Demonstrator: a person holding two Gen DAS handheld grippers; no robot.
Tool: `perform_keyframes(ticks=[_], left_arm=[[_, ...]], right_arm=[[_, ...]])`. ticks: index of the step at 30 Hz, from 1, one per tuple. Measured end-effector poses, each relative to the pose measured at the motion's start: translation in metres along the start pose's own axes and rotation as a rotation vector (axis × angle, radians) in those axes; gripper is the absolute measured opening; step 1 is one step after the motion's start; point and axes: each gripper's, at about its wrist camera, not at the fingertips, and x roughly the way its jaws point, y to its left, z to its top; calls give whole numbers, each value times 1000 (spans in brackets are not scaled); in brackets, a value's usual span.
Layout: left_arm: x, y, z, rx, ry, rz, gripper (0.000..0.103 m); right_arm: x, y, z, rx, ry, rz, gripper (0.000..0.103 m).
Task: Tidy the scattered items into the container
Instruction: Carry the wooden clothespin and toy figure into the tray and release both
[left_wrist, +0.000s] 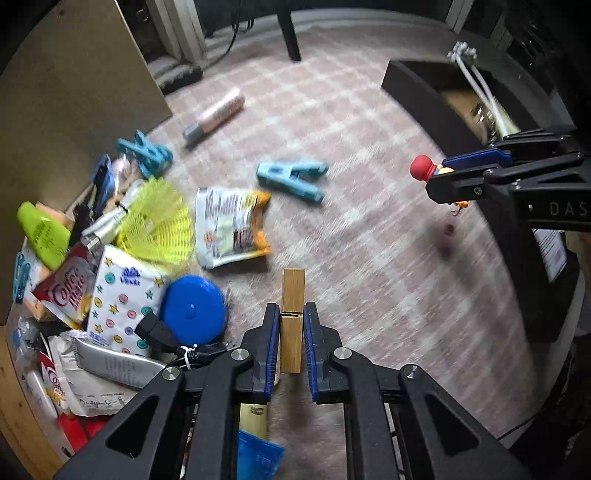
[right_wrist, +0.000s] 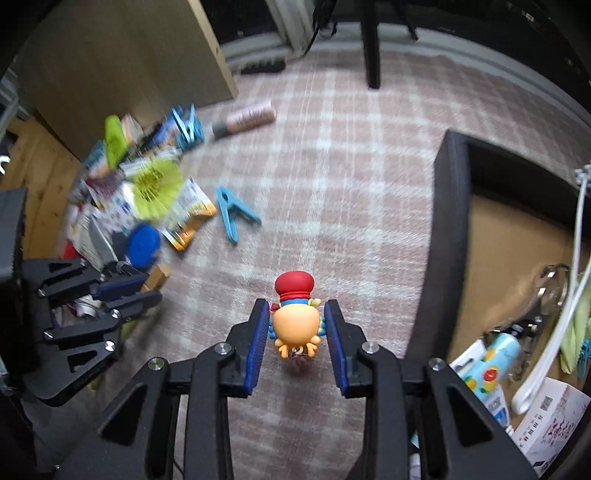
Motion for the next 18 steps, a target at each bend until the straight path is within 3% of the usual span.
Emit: perform_keyframes(ticks=[8,18], left_arm=[[-27,-31,20,41,-67,-58,12],[-45,-108,63,105,-126,-119,12]], right_arm=[[-49,-19,0,70,-123,-12,30],[-115,-111,-17,233,-227,-128,30]])
